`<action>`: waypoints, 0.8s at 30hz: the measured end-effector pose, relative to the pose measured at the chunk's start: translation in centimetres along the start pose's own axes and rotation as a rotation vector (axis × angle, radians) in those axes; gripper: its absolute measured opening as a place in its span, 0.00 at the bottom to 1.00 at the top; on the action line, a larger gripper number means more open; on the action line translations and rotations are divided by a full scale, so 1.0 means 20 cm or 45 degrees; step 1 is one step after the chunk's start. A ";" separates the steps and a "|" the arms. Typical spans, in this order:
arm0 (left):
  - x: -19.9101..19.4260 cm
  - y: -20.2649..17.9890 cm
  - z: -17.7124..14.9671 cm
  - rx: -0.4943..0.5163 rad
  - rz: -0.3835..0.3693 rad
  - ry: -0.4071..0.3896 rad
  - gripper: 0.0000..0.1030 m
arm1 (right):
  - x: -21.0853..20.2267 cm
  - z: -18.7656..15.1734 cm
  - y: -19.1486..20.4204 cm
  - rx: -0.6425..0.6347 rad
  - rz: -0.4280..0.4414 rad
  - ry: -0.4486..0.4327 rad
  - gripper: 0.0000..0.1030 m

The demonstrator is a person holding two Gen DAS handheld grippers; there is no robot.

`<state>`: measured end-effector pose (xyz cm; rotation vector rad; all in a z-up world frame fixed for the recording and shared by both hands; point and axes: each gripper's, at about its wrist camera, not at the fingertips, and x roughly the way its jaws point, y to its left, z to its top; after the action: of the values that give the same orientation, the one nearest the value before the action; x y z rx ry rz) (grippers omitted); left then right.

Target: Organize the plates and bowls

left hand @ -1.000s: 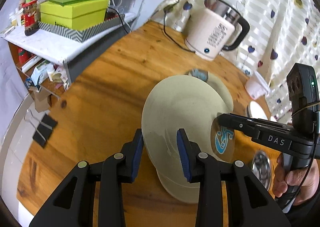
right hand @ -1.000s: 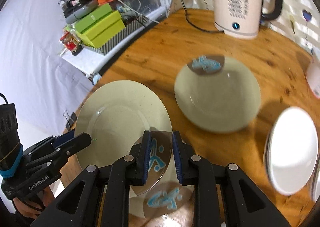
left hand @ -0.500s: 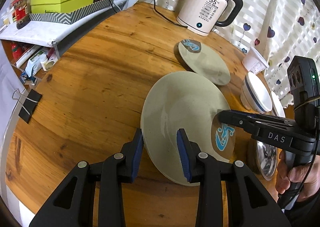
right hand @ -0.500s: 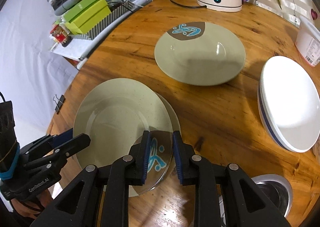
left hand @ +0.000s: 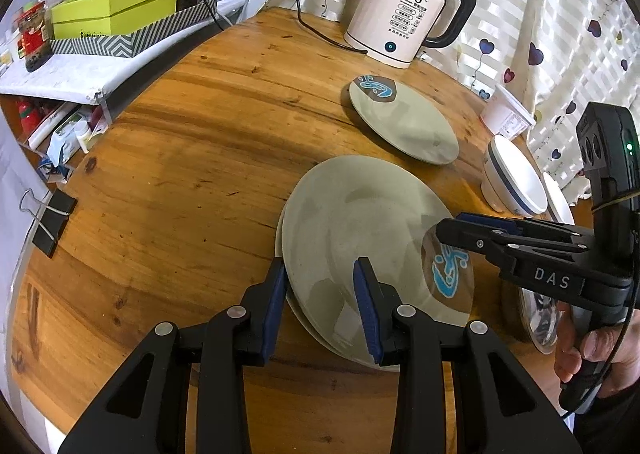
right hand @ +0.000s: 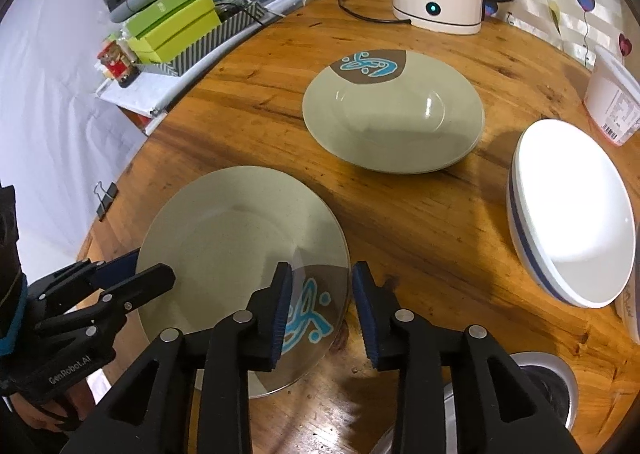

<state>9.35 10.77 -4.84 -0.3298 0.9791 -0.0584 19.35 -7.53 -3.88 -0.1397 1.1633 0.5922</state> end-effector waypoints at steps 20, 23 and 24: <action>-0.02 0.03 0.00 -0.014 -0.027 -0.030 0.34 | -0.03 -0.03 -0.03 0.031 0.015 -0.050 0.12; -0.02 0.03 0.00 -0.011 -0.015 -0.028 0.34 | -0.03 -0.03 -0.03 0.032 0.018 -0.043 0.12; -0.03 0.03 0.00 -0.008 -0.006 -0.033 0.34 | -0.03 -0.03 -0.03 0.035 0.020 -0.046 0.12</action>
<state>9.01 11.45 -4.60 -0.3378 0.9530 -0.0558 19.09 -8.50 -3.77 -0.0960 1.1379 0.5904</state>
